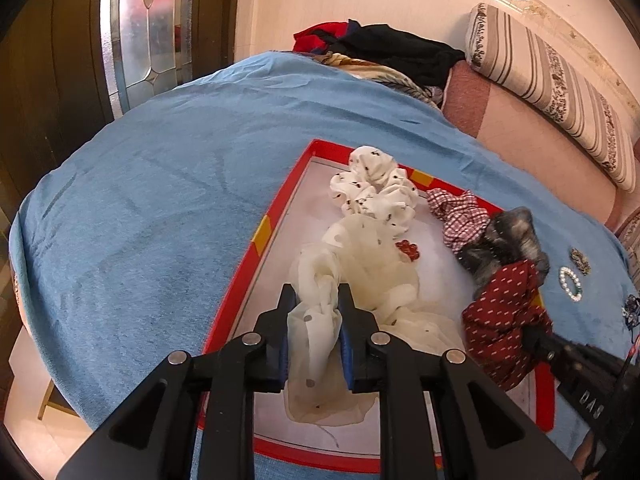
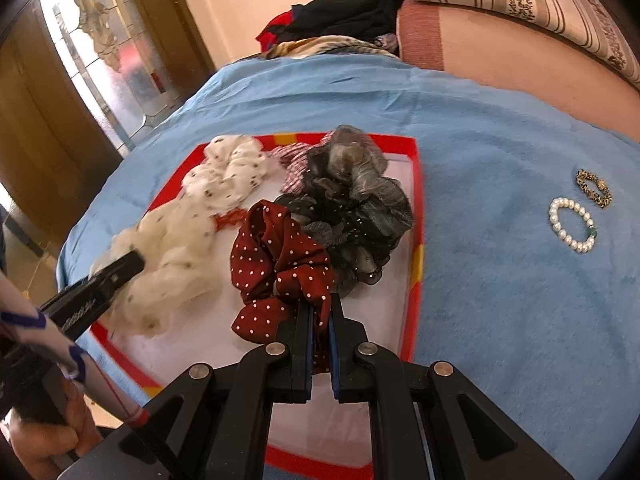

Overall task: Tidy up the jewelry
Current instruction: 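Open left tool to release white scrunchie while right tool releases red polka-dot scrunchie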

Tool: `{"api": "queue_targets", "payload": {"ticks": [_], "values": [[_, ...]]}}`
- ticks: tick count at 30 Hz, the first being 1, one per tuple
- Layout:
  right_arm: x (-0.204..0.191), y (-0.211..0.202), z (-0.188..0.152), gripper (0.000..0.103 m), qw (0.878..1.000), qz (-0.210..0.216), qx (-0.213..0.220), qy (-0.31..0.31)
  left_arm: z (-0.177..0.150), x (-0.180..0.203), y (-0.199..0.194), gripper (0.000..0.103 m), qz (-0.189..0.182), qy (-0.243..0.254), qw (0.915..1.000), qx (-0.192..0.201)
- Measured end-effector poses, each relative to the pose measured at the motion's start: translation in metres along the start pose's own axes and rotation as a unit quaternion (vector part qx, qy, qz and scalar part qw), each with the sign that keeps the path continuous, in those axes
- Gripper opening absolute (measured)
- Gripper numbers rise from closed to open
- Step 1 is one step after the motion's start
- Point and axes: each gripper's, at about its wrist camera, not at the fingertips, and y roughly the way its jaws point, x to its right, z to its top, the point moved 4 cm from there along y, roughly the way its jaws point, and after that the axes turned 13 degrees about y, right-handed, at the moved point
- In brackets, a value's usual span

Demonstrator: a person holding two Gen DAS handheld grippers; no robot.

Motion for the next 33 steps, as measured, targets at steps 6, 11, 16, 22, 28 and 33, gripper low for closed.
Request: {"api": "queue_targets", "payload": {"ticks": [6, 11, 16, 22, 28, 33], "values": [[0.001, 0.003, 0.003, 0.01, 1.0, 0.0, -0.001, -0.004, 0.0, -0.002, 0.002, 0.02, 0.01, 0.002, 1.0, -0.001], [-0.001, 0.006, -0.002, 0.01, 1.0, -0.001, -0.005, -0.013, 0.001, 0.002, 0.001, 0.02, 0.015, 0.01, 0.9998, 0.002], [-0.003, 0.007, -0.005, 0.01, 1.0, -0.005, -0.007, -0.02, 0.0, 0.0, 0.001, 0.023, 0.017, 0.008, 0.9998, 0.003], [-0.009, 0.009, -0.009, 0.01, 0.999, -0.01, -0.01, -0.032, 0.001, 0.002, 0.0, 0.026, 0.021, 0.014, 0.9997, 0.007], [-0.012, 0.008, -0.014, 0.014, 0.999, -0.012, -0.012, -0.039, 0.002, 0.002, -0.002, 0.03, 0.024, 0.016, 0.9995, 0.012], [-0.015, 0.005, -0.014, 0.021, 0.999, -0.014, -0.01, -0.044, 0.002, 0.002, -0.004, 0.032, 0.023, 0.016, 0.9995, 0.015]]}}
